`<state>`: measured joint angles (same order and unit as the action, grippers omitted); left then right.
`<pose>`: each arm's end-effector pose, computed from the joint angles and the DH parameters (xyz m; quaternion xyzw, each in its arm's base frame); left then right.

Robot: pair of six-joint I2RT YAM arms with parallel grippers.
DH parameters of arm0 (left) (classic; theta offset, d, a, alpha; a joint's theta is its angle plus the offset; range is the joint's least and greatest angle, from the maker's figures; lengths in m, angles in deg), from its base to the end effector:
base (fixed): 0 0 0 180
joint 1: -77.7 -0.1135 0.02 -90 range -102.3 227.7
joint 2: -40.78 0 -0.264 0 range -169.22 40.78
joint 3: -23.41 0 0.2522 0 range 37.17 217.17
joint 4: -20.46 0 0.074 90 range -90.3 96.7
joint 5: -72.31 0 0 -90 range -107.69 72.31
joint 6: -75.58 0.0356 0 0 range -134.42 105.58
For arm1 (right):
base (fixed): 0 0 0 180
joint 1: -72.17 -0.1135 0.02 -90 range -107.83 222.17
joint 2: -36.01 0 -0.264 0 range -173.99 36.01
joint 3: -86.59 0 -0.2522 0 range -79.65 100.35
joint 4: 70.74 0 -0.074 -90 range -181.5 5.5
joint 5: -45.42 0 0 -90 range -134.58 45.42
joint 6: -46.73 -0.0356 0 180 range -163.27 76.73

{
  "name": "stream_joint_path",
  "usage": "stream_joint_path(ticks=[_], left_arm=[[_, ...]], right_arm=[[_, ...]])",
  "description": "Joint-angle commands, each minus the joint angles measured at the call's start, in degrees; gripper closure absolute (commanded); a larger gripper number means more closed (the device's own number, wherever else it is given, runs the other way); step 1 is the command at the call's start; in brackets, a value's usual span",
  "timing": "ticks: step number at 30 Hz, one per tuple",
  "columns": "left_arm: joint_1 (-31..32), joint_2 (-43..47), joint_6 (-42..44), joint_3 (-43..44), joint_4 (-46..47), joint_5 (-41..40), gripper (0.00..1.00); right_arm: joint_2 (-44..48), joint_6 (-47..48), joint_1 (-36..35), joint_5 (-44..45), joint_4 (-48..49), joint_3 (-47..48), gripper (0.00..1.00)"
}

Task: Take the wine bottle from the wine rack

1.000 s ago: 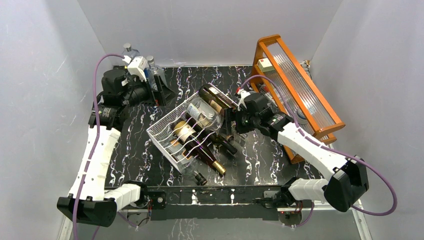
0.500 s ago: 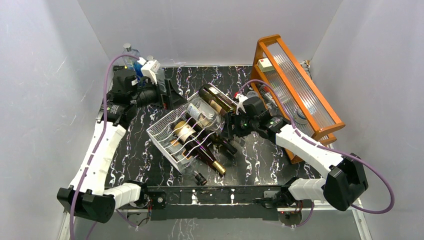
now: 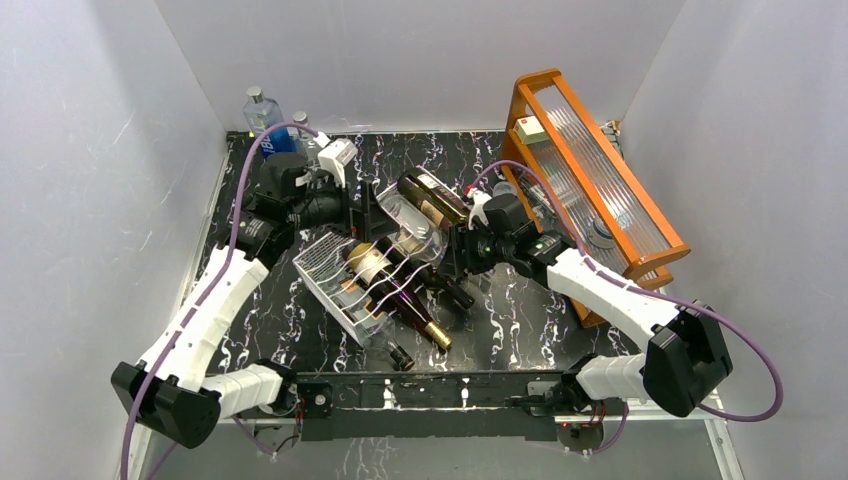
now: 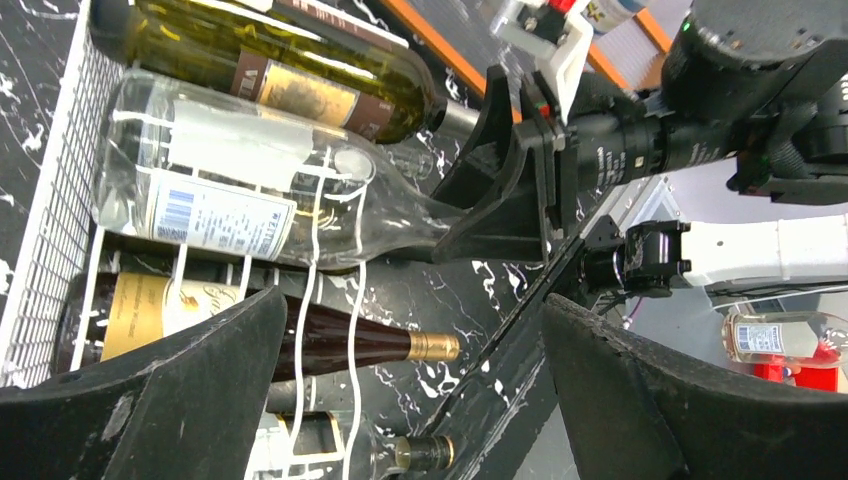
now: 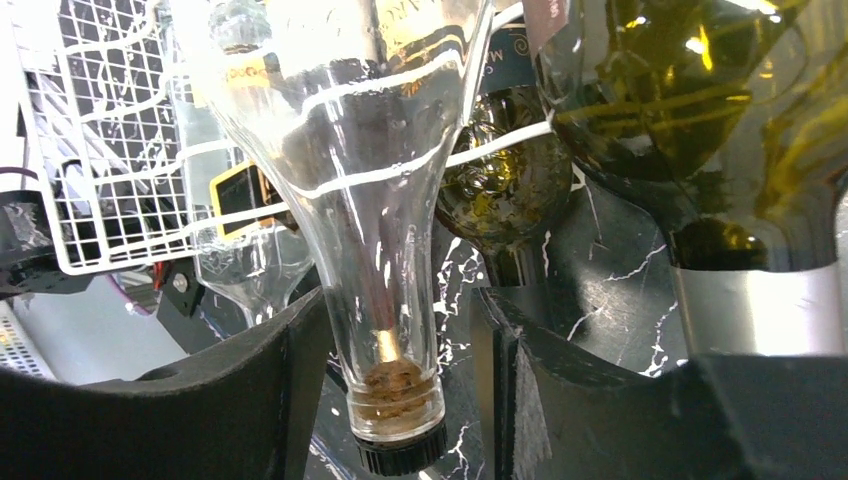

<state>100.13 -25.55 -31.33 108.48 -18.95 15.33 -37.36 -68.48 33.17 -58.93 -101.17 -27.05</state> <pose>0.2237 -0.1133 0.3997 0.1994 0.7799 -0.4037 0.4348 0.2127 0.1836 0.2697 -0.1617 0.8765 0.3283 0.3126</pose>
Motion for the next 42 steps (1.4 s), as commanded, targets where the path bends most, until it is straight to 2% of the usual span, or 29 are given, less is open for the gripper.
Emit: stream_joint_path(ticks=[1, 5, 10, 17, 20, 24, 32, 38, 42], left_arm=[[0.8, 3.7, 1.2, -2.1, 0.9, -0.2, 0.02], [1.5, 4.7, 6.5, -2.6, 0.9, 3.3, 0.02], [5.5, 6.3, 20.9, -6.2, 3.5, 6.5, 0.02], [13.5, 4.3, 42.6, -11.0, 7.9, 5.4, 0.02], [17.4, 3.8, 49.4, -14.0, 11.3, 3.2, 0.02], [19.5, 4.4, 49.8, -16.8, 16.6, 0.4, 0.02], [19.7, 8.1, 47.9, -20.1, 18.3, 1.1, 0.02], [19.7, 9.7, 51.9, -21.5, 18.5, 0.6, 0.02], [19.7, 6.9, 55.9, -19.9, 18.5, 1.0, 0.02]], right_arm=[[0.0, -0.2, 0.1, -2.2, 3.8, -0.1, 0.4], [0.1, -0.9, 0.1, -4.9, 3.5, 0.4, 0.49], [1.5, -2.5, 0.1, -5.7, 2.2, 2.8, 0.51], [1.5, -6.0, 0.1, -8.4, 3.7, 3.3, 0.39], [1.2, -7.4, 0.1, -9.5, 5.0, 2.4, 0.35], [1.3, -6.8, 0.1, -7.2, 4.2, 0.6, 0.29], [1.2, -6.6, 0.1, -7.7, 5.9, -2.7, 0.3], [1.8, -5.8, 0.3, -9.4, 4.8, -0.6, 0.43], [4.7, -5.8, 0.3, -10.2, 6.3, -0.8, 0.44]])
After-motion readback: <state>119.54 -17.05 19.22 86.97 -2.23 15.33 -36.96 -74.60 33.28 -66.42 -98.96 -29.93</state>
